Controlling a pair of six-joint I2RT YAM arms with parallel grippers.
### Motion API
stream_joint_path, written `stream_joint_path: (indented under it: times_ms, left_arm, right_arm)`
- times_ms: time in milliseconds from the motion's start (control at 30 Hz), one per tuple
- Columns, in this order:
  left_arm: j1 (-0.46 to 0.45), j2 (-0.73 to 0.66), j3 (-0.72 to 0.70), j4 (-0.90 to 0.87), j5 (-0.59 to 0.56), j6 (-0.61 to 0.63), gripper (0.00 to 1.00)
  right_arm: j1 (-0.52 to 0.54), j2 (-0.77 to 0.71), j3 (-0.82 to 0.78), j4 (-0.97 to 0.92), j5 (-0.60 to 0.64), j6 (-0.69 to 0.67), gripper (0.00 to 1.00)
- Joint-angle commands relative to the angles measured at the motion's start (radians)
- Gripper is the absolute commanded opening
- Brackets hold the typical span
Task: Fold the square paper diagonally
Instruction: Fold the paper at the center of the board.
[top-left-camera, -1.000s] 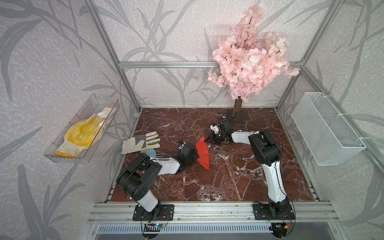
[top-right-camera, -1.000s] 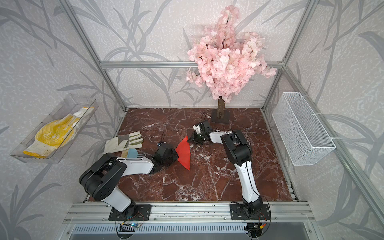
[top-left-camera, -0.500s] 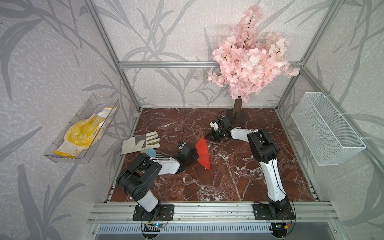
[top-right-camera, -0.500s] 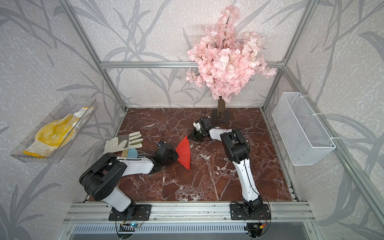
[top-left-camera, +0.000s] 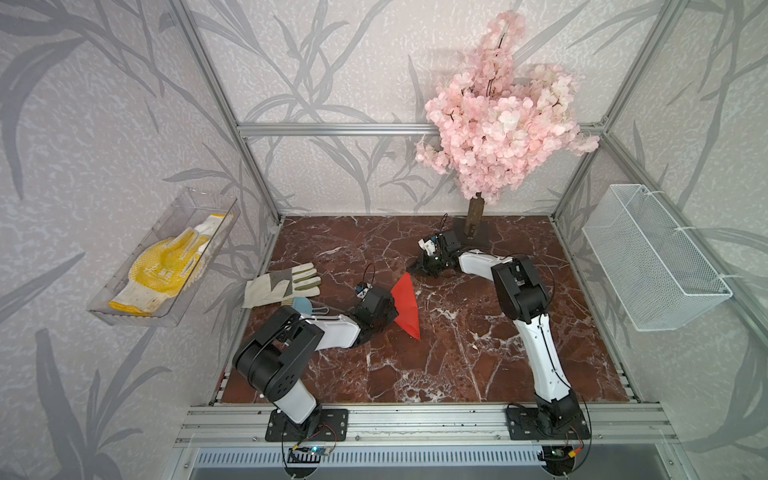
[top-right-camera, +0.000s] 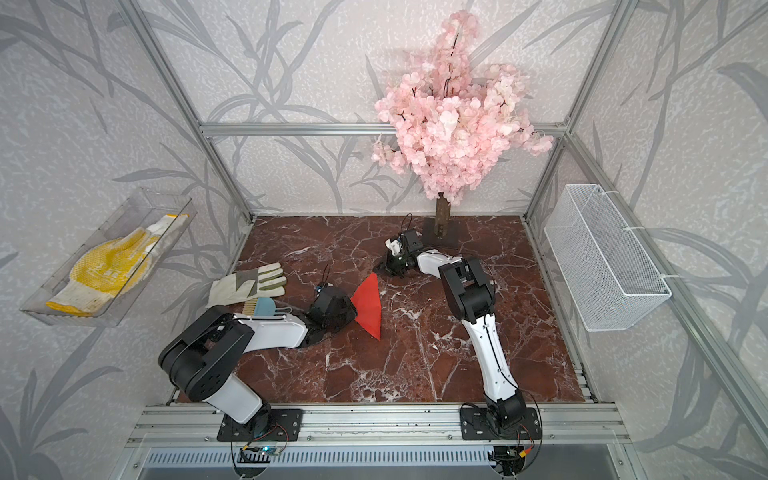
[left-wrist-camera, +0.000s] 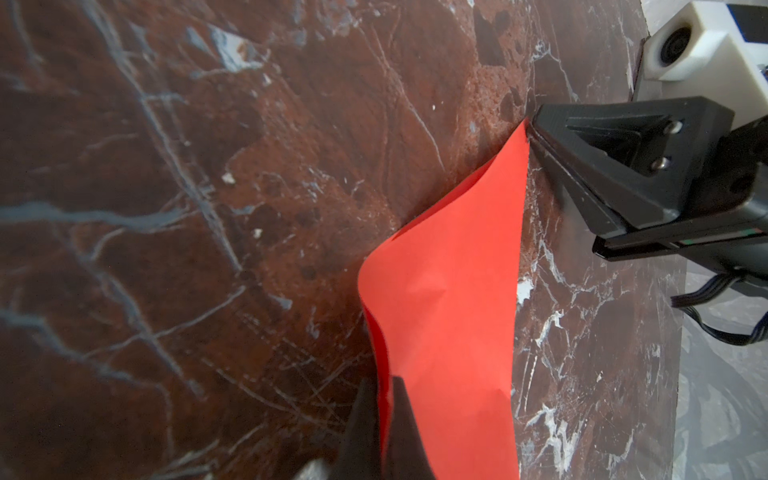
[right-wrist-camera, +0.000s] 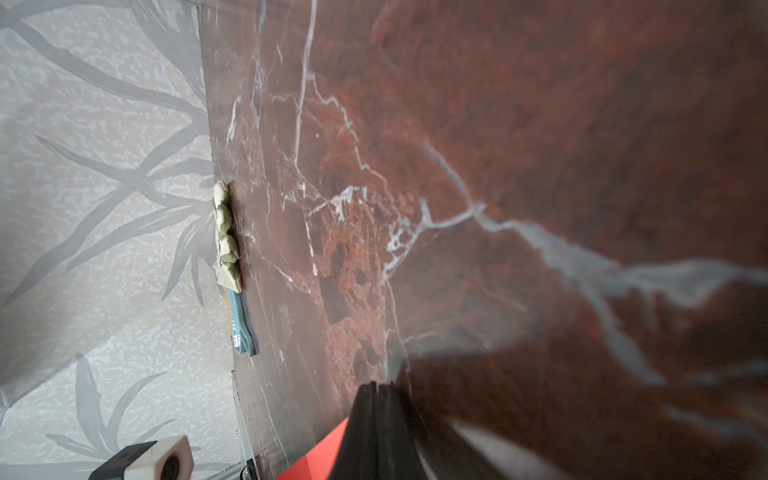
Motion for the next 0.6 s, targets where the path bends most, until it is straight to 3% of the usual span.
stream_joint_path:
  times_ms: [0, 200, 433, 567]
  left_arm:
    - [-0.010, 0.050, -0.028, -0.153, 0.019, -0.006, 0.00]
    - [-0.013, 0.045, -0.039, -0.141, 0.013, -0.026, 0.00]
    - [-0.036, 0.044, -0.025, -0.140, 0.007, -0.034, 0.00]
    - [-0.051, 0.048, -0.016, -0.125, 0.010, -0.048, 0.00]
  right_arm:
    - [-0.021, 0.061, 0.023, -0.056, 0.074, 0.000, 0.04]
    - [-0.037, -0.019, 0.044, -0.080, 0.083, -0.052, 0.09]
    - [-0.029, -0.382, -0.190, -0.193, 0.235, -0.276, 0.40]
    - [0.035, -0.506, -0.299, -0.302, 0.374, -0.418, 0.51]
